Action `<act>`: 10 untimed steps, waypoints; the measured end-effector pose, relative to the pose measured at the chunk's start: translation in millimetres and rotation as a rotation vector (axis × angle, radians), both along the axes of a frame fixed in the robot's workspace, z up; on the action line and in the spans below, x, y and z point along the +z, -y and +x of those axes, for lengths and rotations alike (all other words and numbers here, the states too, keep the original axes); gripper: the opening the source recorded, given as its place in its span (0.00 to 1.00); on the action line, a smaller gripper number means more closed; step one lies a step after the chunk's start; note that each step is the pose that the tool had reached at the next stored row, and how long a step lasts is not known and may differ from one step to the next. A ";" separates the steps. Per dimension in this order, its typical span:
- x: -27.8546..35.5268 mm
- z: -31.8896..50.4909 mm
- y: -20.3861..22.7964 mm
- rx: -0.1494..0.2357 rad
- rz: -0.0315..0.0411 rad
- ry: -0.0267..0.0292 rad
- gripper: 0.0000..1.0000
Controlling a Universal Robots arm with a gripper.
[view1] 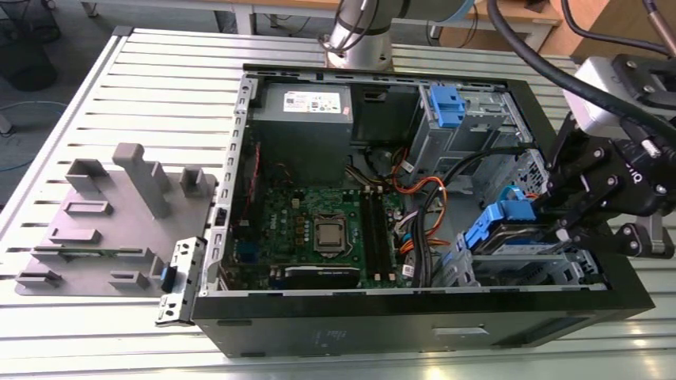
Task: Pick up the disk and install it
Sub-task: 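Insert the disk into the insertion slot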
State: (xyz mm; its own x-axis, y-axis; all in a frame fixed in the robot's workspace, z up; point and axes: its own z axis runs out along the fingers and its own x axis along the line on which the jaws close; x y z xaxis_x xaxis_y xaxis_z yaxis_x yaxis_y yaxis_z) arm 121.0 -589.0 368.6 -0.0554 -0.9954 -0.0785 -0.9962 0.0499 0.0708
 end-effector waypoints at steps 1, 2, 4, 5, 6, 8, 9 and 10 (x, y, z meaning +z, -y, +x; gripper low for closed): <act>-1.7 0.0 0.0 0.000 -0.0002 0.0001 0.35; -3.4 0.0 0.0 0.000 -0.0003 0.0001 0.35; -5.1 0.1 0.0 0.000 -0.0001 0.0001 0.35; -5.1 0.1 0.1 0.000 0.0000 0.0001 0.35; -5.2 0.1 0.1 0.000 -0.0001 0.0001 0.35; -5.3 0.1 0.1 0.000 0.0000 0.0001 0.35; -5.3 0.1 0.1 0.000 0.0000 0.0001 0.35; -5.5 0.1 0.1 0.000 0.0003 0.0003 0.35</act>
State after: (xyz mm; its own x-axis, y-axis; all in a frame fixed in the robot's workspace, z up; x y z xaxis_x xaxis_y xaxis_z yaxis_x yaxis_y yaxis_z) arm 121.2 -589.0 363.1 -0.0554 -0.9953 -0.0788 -0.9963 0.0499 0.0704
